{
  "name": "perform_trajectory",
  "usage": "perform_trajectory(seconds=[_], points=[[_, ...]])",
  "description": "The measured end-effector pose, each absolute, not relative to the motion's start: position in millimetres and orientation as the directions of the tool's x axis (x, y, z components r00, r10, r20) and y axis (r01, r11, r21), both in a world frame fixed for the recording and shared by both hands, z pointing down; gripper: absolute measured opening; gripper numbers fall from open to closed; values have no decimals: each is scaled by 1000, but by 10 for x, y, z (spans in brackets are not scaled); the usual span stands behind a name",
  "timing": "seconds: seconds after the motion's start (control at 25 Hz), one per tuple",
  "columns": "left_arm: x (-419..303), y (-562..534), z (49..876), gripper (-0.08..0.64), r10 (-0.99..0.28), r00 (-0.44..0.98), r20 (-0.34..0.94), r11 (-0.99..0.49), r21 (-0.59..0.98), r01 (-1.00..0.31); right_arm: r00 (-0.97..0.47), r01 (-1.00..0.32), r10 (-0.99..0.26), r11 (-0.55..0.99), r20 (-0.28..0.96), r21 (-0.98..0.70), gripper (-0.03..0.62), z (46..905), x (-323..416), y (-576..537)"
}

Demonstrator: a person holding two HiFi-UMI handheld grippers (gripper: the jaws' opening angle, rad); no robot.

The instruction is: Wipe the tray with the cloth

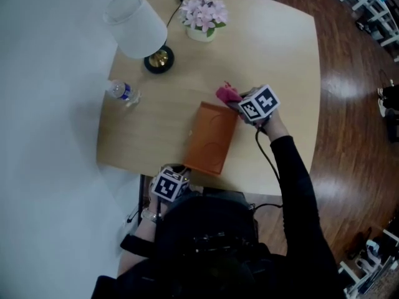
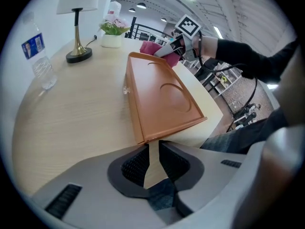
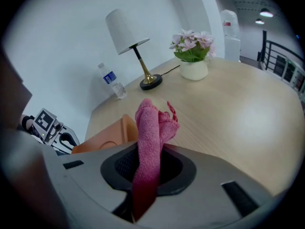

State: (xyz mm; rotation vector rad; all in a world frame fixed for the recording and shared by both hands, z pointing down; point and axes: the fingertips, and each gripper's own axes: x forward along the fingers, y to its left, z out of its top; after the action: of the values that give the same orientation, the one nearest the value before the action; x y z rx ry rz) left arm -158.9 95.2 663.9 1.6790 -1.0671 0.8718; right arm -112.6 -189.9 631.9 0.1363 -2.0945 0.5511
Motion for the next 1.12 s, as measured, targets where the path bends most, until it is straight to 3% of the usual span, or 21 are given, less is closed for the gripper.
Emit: perform_trajectory(seconds=[0.4, 0.76, 1.12], points=[[-1612, 355, 6523, 64, -235, 376, 896, -337, 287, -897, -627, -523, -7, 745, 779, -414, 61, 6170, -358, -1944], [-1474, -160, 6540, 61, -164, 310, 937, -591, 158, -791, -636, -730, -211, 477, 742, -490, 61, 6187, 825, -1457], [-1078, -533, 6529, 57, -111, 308, 945, -756, 121, -644, -570, -819, -412, 206, 711, -536, 61, 6223, 1591, -561]])
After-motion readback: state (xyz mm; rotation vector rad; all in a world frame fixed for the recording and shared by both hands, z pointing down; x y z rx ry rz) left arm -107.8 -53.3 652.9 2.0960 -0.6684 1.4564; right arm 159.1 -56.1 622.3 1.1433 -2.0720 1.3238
